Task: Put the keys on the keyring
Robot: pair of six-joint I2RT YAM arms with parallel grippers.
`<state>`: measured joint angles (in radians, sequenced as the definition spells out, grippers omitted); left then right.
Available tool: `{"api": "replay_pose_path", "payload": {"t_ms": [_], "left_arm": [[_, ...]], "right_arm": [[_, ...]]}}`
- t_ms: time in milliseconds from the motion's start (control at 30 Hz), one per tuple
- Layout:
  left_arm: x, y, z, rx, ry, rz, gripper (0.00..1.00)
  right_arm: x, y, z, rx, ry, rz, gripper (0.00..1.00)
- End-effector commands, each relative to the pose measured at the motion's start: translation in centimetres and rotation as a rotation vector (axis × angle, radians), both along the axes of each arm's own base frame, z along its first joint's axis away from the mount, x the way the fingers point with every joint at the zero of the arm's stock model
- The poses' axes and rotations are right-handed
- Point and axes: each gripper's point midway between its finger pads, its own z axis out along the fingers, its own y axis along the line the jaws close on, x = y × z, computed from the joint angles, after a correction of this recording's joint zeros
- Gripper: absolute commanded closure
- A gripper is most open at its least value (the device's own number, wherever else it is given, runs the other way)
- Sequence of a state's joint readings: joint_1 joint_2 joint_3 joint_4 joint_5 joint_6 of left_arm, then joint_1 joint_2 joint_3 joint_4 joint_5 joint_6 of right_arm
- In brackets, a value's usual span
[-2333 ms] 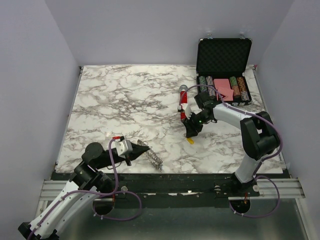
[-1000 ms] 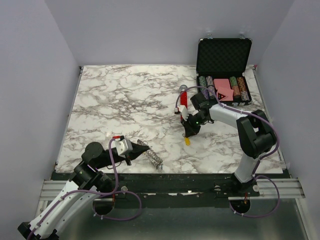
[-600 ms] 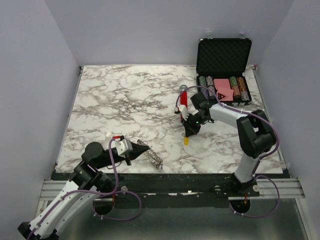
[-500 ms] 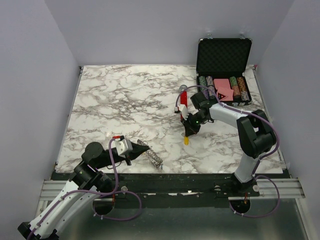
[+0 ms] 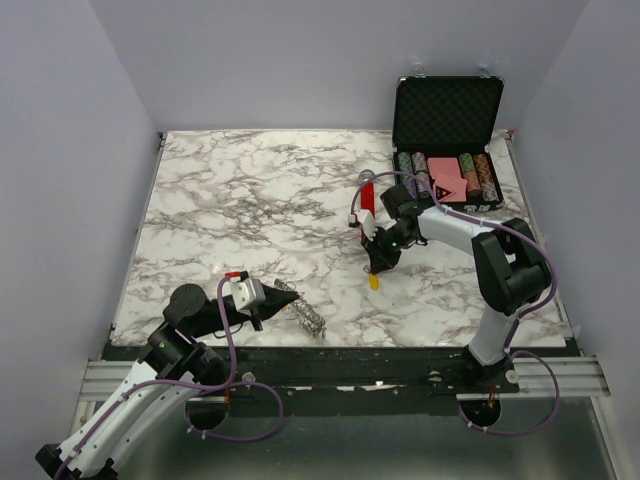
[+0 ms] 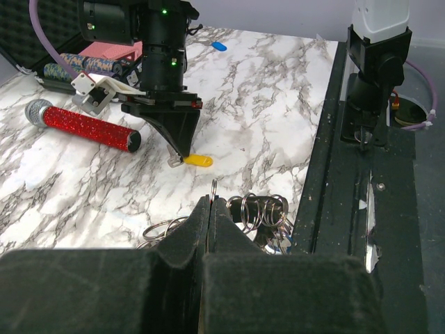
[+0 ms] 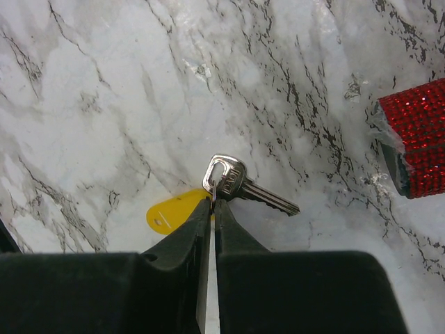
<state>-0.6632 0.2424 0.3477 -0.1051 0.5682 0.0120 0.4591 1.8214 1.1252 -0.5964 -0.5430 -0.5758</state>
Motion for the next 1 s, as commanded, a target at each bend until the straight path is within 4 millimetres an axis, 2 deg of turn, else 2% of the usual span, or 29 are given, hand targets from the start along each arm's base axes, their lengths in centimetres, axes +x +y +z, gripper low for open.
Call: {"api": "replay_pose_path", "payload": {"t_ms": [0,267,967], "left_arm": [[-0.08,0.07,2.3,-0.042,-0.061,-0.002,1.0],[-0.13,0.03,2.34,-0.042,-0.061,-0.005,1.0],[-0.05,0.01,2.14,-0.039,-0.057,-0.003,1.0]], "right_arm": [[0.09,0.32,0.03,-0.004,0.008,0.008,0.85],[0.14,0.72,0.65,0.014,0.004,0.012,0.79],[0.03,1.07,0.23,0.013,0.023,0.022,0.77]]}}
